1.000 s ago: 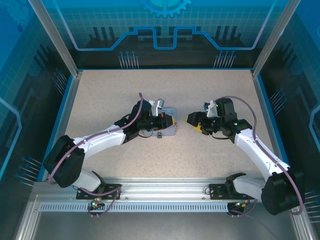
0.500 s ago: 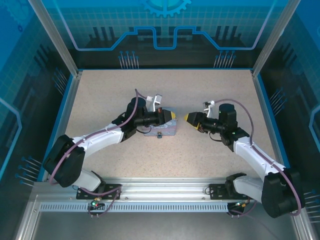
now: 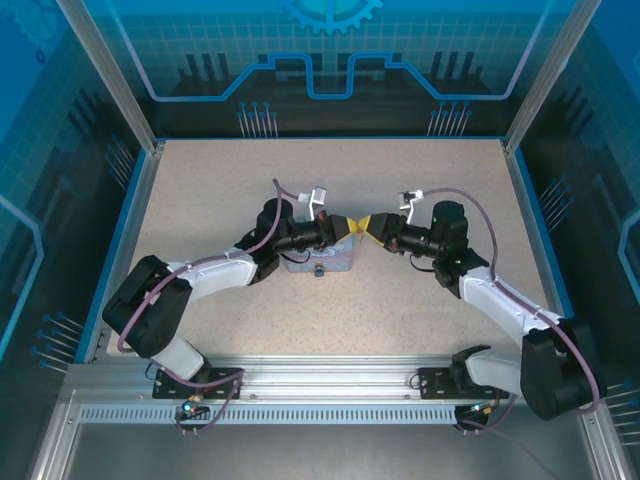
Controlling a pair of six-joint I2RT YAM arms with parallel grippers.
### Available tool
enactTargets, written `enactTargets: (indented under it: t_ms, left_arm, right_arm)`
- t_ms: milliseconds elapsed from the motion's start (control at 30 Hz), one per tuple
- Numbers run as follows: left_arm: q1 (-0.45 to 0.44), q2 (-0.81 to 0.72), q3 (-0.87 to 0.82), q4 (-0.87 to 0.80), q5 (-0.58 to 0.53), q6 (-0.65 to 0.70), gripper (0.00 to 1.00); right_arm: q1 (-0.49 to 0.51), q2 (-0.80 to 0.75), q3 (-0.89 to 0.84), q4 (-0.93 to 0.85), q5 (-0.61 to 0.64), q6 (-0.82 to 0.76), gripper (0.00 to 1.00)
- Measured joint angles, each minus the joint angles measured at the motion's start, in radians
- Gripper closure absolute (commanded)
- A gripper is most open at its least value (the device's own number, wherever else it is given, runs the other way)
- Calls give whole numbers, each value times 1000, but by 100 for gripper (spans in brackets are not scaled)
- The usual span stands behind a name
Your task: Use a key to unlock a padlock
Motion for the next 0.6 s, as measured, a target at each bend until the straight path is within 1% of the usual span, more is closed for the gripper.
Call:
enactTargets:
  t_ms: [267,533,600]
  left_arm:
    - [0,5,-22,79,-11,-54,100]
    - [0,5,-22,92,-19,-72,100]
    - [1,5,-22,92,-18,-72,100]
  right_arm:
    - [13,5,3,36,10,23,63]
    - [13,5,-1,37,14,27,69]
    - [13,5,-9,38,14,26,72]
